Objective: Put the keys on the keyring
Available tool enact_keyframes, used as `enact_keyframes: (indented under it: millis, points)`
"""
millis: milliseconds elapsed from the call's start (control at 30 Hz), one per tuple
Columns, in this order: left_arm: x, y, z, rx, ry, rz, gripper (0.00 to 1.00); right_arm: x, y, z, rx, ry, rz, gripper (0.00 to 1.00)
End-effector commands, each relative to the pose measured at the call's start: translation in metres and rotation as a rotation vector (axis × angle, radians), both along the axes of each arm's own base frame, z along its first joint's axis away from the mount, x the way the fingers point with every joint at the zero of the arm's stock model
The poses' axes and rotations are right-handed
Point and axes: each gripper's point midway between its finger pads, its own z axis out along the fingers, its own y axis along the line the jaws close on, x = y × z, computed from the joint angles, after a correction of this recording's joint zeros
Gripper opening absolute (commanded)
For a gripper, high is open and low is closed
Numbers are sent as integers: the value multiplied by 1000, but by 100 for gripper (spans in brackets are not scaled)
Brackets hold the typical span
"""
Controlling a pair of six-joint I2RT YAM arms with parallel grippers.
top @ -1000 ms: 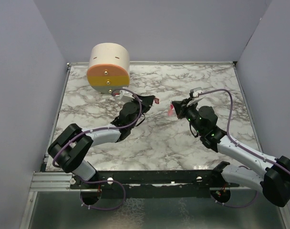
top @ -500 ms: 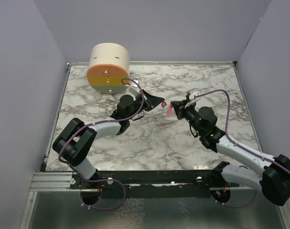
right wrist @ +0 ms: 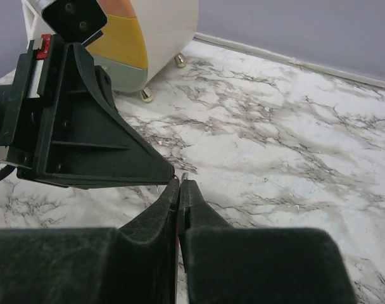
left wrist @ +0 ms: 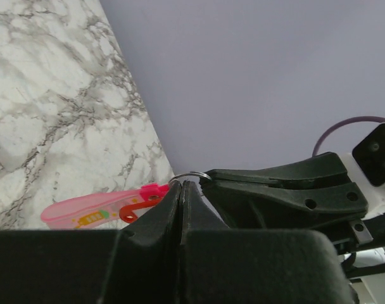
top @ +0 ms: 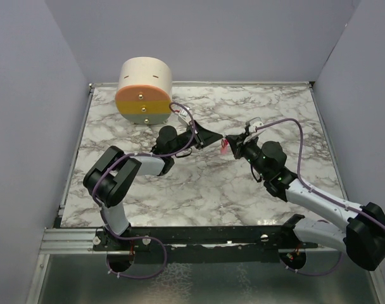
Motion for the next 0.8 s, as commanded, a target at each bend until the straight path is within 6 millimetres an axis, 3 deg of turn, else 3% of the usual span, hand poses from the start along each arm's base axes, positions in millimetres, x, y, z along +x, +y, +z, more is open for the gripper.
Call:
enact_keyframes:
  millis: [0, 767]
  points:
    - [-4, -1, 33, -104, -64, -59, 0, 0, 3, 3, 4, -33, 17, 1]
    - [3, 20, 36, -200, 69, 40, 0, -8, -11, 15, 153, -142, -31, 1]
